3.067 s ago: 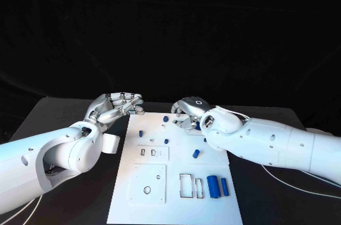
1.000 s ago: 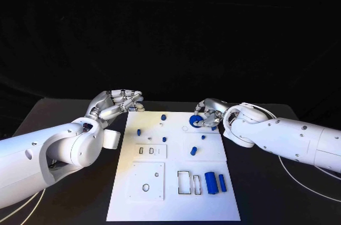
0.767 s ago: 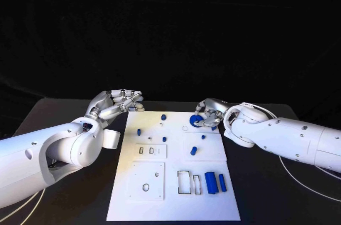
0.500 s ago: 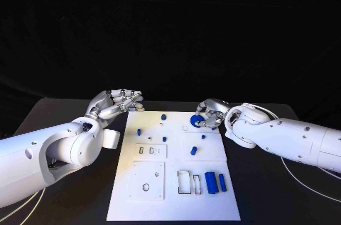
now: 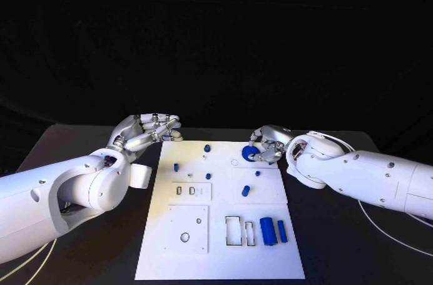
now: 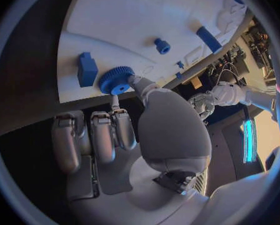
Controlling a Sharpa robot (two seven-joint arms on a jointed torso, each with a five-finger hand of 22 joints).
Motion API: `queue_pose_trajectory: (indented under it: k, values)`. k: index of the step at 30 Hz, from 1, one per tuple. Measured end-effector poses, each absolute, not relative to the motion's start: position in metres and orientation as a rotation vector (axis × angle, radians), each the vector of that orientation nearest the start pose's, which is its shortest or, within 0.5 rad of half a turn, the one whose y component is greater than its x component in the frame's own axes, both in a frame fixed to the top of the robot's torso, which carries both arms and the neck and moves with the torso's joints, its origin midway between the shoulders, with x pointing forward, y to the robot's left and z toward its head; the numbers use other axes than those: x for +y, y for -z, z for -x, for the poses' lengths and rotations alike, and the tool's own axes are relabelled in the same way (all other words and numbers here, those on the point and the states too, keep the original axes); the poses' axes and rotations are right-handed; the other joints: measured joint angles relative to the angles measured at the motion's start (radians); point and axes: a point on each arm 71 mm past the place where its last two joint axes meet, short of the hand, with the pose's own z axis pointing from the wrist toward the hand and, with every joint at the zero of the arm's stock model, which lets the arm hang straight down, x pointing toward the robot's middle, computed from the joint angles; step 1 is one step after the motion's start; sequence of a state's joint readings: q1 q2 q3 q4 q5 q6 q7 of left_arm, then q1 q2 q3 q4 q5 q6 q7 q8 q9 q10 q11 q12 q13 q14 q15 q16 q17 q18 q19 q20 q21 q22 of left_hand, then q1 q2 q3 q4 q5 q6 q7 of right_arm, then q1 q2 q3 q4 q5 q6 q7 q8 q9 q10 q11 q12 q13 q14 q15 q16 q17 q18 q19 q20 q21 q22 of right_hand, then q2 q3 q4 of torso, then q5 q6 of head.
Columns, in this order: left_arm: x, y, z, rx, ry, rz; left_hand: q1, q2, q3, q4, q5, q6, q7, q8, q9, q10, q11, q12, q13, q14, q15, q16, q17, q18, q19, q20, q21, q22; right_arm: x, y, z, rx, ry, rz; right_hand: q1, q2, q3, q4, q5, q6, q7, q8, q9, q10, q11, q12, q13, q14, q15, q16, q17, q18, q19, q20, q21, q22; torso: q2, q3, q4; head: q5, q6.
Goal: Assemble the parts on the task board
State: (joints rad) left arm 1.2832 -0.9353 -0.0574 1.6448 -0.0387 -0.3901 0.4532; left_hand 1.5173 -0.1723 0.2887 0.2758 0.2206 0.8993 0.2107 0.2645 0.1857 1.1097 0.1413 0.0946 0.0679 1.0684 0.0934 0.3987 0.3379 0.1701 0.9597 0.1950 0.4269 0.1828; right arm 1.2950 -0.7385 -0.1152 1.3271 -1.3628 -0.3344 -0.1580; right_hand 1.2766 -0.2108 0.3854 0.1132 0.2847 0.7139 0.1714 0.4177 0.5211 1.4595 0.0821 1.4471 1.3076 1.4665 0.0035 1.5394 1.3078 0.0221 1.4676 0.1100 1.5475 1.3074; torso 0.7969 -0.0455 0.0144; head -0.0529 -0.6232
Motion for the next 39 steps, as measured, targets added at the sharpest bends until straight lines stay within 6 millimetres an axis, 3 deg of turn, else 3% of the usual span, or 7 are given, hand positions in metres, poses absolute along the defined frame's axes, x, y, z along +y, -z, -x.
queue_pose_trajectory:
  k: [9, 15, 22, 28, 30, 32, 39]
  values:
    - [0.223, 0.132, -0.478, 1.308, 1.544, 0.986, 0.000, 0.000, 0.000, 0.000, 0.000, -0.004, -0.004, 0.000, 0.000, 0.000, 0.000, 0.000, 0.000, 0.000, 0.000, 0.000, 0.001, 0.000, 0.000, 0.000, 0.000, 0.000, -0.214, 0.175, -0.530, 1.664, -0.511, 0.048, 0.006, -0.006, 0.010, -0.002, 0.035, -0.015, 0.001, 0.000, -0.001, 0.000, 0.000, 0.000, 0.000, -0.004, 0.004, 0.004, 0.000, 0.000, -0.002, 0.005, 0.004, 0.000, 0.000, 0.0001, 0.0000, -0.001, -0.001]
    - [0.224, 0.132, -0.478, 1.309, 1.542, 0.988, 0.000, 0.000, 0.000, 0.000, 0.000, -0.004, -0.004, 0.000, 0.000, 0.000, 0.000, 0.000, 0.000, 0.000, 0.000, 0.000, 0.001, 0.000, 0.000, 0.000, 0.000, 0.000, -0.214, 0.175, -0.529, 1.664, -0.512, 0.053, 0.002, -0.010, 0.019, -0.001, 0.079, -0.016, 0.002, 0.013, -0.002, 0.003, 0.003, 0.000, 0.000, 0.000, 0.007, 0.004, 0.000, 0.000, -0.002, 0.005, 0.006, 0.000, 0.000, 0.0000, 0.0000, -0.002, -0.002]
    - [0.224, 0.132, -0.478, 1.309, 1.540, 0.989, 0.000, 0.000, 0.000, 0.000, 0.000, -0.004, -0.004, 0.000, 0.000, 0.000, 0.000, 0.000, 0.000, 0.000, 0.000, 0.000, 0.001, 0.000, 0.000, 0.000, 0.000, 0.000, -0.214, 0.176, -0.529, 1.665, -0.512, 0.054, 0.002, -0.010, 0.062, 0.003, 0.093, 0.013, -0.005, 0.035, -0.002, 0.003, 0.003, 0.006, 0.000, 0.000, 0.007, 0.004, 0.000, 0.000, -0.002, 0.005, 0.010, 0.001, 0.000, -0.0004, 0.0000, -0.003, -0.001]
    - [0.224, 0.132, -0.478, 1.311, 1.540, 0.989, 0.000, 0.000, 0.000, 0.000, 0.000, -0.004, -0.004, 0.000, 0.000, 0.000, 0.000, 0.000, 0.000, 0.000, 0.000, 0.000, 0.002, 0.000, 0.000, 0.000, 0.000, 0.000, -0.212, 0.174, -0.529, 1.656, -0.513, 0.060, -0.001, -0.006, 0.114, -0.006, 0.040, 0.067, -0.019, 0.042, -0.014, 0.006, -0.008, 0.015, 0.000, -0.001, 0.001, 0.004, 0.000, 0.000, -0.002, 0.005, 0.015, 0.001, 0.000, -0.0009, 0.0001, -0.005, -0.002]
    - [0.224, 0.132, -0.478, 1.311, 1.540, 0.989, 0.000, 0.000, 0.000, 0.000, 0.000, -0.004, -0.004, 0.000, 0.000, 0.000, 0.000, 0.000, 0.000, 0.000, 0.000, 0.000, 0.002, 0.000, 0.000, 0.000, 0.000, 0.000, -0.211, 0.174, -0.529, 1.648, -0.512, 0.068, -0.001, -0.006, 0.121, -0.011, 0.032, 0.072, -0.019, 0.043, -0.014, 0.008, -0.010, 0.017, 0.000, 0.000, 0.000, 0.006, 0.000, -0.002, -0.002, 0.005, 0.018, 0.001, 0.000, -0.0009, 0.0003, -0.005, -0.002]
    - [0.224, 0.132, -0.478, 1.311, 1.540, 0.990, 0.000, 0.000, 0.000, 0.000, 0.000, -0.004, -0.004, 0.000, 0.000, 0.000, 0.000, 0.000, 0.000, 0.000, 0.000, 0.000, 0.002, 0.000, 0.000, 0.000, 0.000, 0.000, -0.209, 0.174, -0.528, 1.635, -0.511, 0.080, -0.003, -0.005, 0.129, -0.012, 0.017, 0.076, -0.016, 0.044, -0.014, 0.006, -0.016, 0.017, 0.000, -0.002, -0.002, 0.008, 0.000, -0.015, -0.002, 0.004, 0.018, 0.001, 0.000, -0.0009, 0.0003, -0.005, -0.002]
    - [0.225, 0.132, -0.479, 1.311, 1.538, 0.990, 0.000, 0.000, 0.004, 0.004, 0.000, -0.004, -0.004, 0.000, 0.000, 0.000, 0.000, -0.005, 0.000, 0.000, 0.000, -0.005, 0.003, 0.000, 0.000, 0.000, 0.000, 0.001, -0.195, 0.170, -0.519, 1.572, -0.527, 0.137, -0.006, -0.002, 0.135, -0.011, -0.007, 0.082, -0.013, 0.045, -0.016, 0.005, -0.016, 0.021, 0.000, 0.000, -0.008, 0.008, 0.000, -0.015, -0.001, -0.003, 0.018, 0.000, 0.000, -0.0009, 0.0006, -0.004, 0.000]
